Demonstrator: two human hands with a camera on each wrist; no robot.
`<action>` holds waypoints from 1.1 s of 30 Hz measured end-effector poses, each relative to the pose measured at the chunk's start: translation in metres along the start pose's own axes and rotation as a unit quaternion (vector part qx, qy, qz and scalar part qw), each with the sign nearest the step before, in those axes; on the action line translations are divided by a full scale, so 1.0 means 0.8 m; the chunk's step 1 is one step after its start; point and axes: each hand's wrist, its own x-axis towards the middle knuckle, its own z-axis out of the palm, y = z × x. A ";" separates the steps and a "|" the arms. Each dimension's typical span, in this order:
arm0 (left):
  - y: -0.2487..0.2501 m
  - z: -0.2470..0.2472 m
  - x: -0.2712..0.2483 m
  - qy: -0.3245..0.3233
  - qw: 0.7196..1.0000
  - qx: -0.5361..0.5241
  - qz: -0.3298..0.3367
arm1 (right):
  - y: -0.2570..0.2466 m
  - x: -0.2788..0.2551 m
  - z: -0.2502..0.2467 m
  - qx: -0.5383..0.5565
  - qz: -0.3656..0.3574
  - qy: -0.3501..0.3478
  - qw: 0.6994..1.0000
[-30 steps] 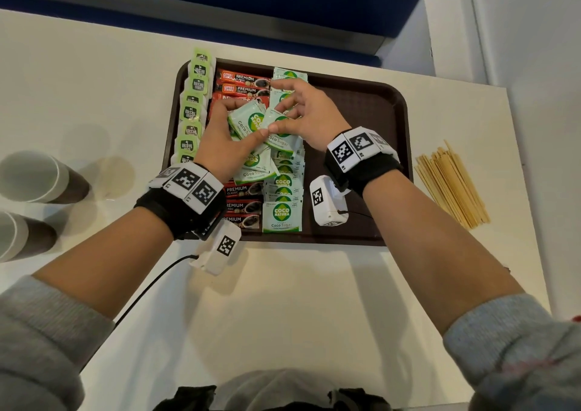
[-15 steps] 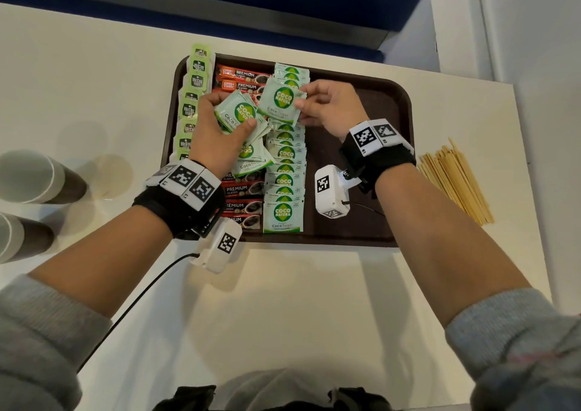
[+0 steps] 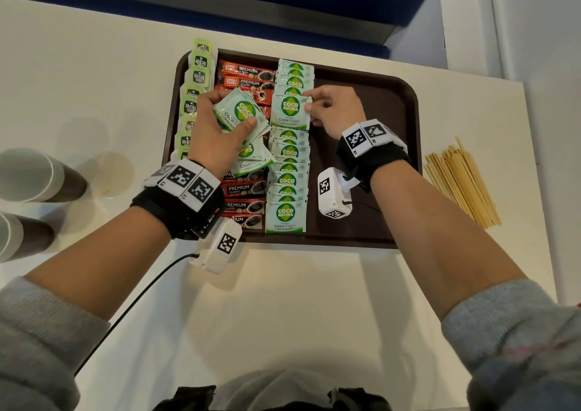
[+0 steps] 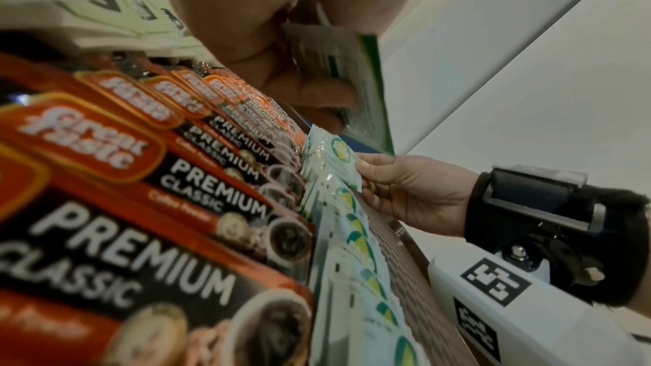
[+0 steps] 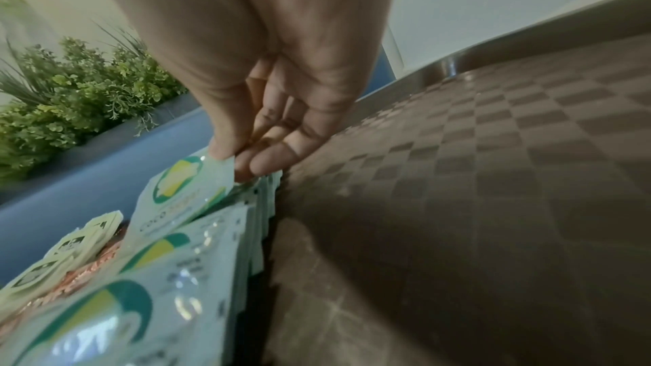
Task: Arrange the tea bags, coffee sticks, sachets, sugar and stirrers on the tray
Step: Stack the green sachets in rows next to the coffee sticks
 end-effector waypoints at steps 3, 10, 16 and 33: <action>0.000 0.000 0.000 0.002 1.000 0.004 0.005 | 0.003 -0.002 0.002 -0.012 -0.004 0.020 1.000; -0.002 0.001 0.000 -0.002 1.000 0.010 0.007 | 0.008 -0.006 0.000 -0.019 0.005 0.047 0.999; -0.001 0.000 0.000 -0.008 1.000 0.016 0.009 | 0.004 -0.007 -0.001 -0.022 0.009 0.049 0.999; 0.007 0.006 -0.008 -0.025 0.999 0.020 0.007 | -0.016 -0.025 -0.004 -0.039 -0.030 0.048 0.998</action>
